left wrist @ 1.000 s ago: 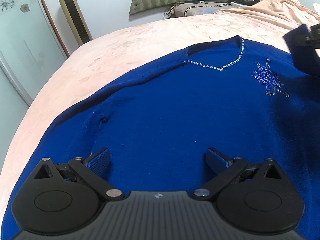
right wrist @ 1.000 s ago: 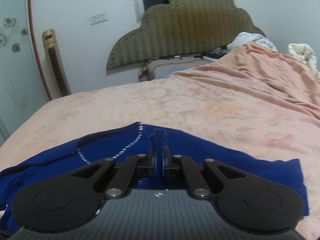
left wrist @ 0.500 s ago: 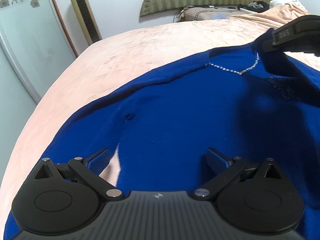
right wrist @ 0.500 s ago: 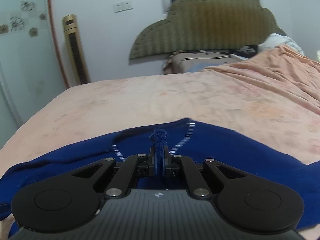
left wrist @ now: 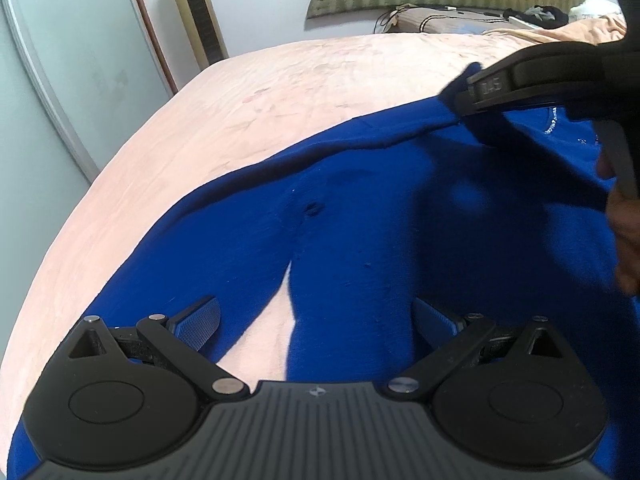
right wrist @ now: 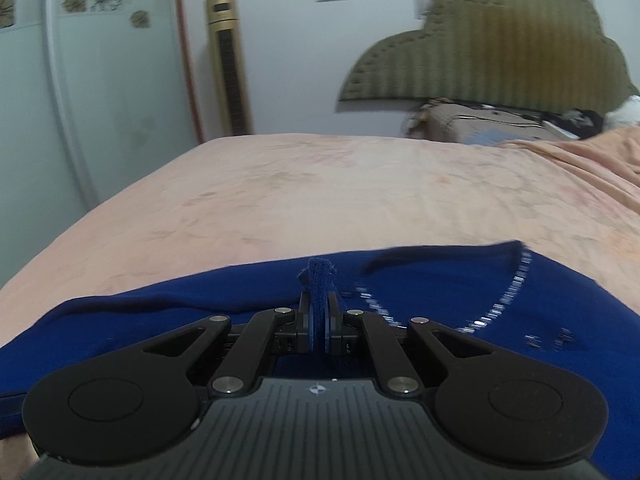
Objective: Fold small clothes
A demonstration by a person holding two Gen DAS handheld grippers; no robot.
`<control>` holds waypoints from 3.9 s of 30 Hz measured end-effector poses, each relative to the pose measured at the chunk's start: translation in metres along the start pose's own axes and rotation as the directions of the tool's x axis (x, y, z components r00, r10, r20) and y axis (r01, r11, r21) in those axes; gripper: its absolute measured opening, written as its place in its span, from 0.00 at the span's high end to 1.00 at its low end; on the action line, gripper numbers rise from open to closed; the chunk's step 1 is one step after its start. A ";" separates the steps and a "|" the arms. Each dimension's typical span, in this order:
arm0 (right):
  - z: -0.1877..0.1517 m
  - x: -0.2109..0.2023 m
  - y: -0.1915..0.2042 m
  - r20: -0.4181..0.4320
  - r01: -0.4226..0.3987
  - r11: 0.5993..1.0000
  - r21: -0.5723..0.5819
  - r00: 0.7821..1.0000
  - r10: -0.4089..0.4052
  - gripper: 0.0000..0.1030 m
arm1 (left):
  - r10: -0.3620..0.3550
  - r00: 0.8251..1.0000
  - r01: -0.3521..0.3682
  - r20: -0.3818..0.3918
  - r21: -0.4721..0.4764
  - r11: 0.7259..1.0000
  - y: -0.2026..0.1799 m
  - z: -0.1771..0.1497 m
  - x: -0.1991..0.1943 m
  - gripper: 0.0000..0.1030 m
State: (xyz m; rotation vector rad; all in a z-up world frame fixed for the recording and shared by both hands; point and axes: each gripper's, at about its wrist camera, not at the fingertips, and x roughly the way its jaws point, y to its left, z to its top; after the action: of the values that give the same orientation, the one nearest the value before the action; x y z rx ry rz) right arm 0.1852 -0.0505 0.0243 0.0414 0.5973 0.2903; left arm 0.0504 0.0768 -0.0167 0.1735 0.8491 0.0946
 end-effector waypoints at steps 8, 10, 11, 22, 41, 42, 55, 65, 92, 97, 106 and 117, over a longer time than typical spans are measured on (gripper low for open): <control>-0.002 0.009 0.025 -0.017 -0.063 0.997 -0.051 0.998 0.063 0.91 | -0.003 1.000 0.003 -0.004 -0.024 1.000 0.007 0.004 0.001 0.00; -0.002 0.009 0.029 -0.017 -0.076 0.995 -0.059 0.997 0.075 0.91 | 0.000 1.000 0.000 0.001 -0.030 1.000 0.007 0.005 0.001 0.00; -0.002 0.009 0.030 -0.015 -0.083 0.994 -0.065 0.997 0.082 0.91 | 0.002 1.000 -0.002 0.002 -0.031 1.000 0.005 0.007 0.002 0.00; 0.000 0.003 0.055 -0.007 -0.175 0.978 -0.117 0.984 0.175 0.91 | 0.039 0.999 -0.039 0.011 -0.034 0.999 0.005 0.002 0.002 0.00; -0.009 -0.012 -0.035 -0.099 -0.247 0.926 0.284 0.954 0.285 0.70 | 0.071 0.997 -0.071 -0.002 -0.065 0.995 0.008 0.002 0.001 0.00; -0.014 -0.008 -0.034 -0.129 -0.232 0.930 0.284 0.952 0.277 0.70 | 0.073 0.997 -0.073 0.001 -0.061 0.996 0.009 0.002 0.000 0.00; 0.002 0.055 -0.067 -0.156 -0.273 0.818 0.506 0.904 0.398 0.70 | 0.183 0.983 -0.181 0.021 -0.060 0.982 0.034 0.034 0.025 0.00; 0.033 0.116 -0.059 -0.169 -0.316 0.803 0.505 0.876 0.451 0.71 | 0.325 0.946 -0.325 0.001 -0.009 0.946 0.045 0.076 0.097 0.00; 0.023 0.014 -0.086 -0.068 -0.109 0.955 0.275 0.989 0.133 0.28 | 0.071 0.996 -0.072 0.051 0.012 0.997 -0.029 0.086 0.053 0.00; -0.025 -0.051 -0.089 -0.091 -0.024 0.986 0.164 0.995 0.039 0.11 | 0.139 0.987 -0.145 0.075 0.070 0.987 -0.052 0.074 0.060 0.00; -0.076 -0.107 -0.136 -0.016 0.116 0.955 0.274 0.993 -0.116 0.03 | 0.205 0.972 -0.214 0.111 0.074 0.974 -0.059 0.066 0.047 0.00; -0.111 -0.110 -0.144 -0.100 0.220 0.951 0.219 0.974 -0.202 0.03 | -0.071 0.994 0.071 0.086 0.006 0.997 -0.082 0.041 0.002 0.00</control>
State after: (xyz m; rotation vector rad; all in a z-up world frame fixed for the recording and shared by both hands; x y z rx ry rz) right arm 0.0735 -0.2249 -0.0246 0.1879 0.7030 0.0139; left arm 0.0838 -0.0084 -0.0072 0.1490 0.7682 0.0188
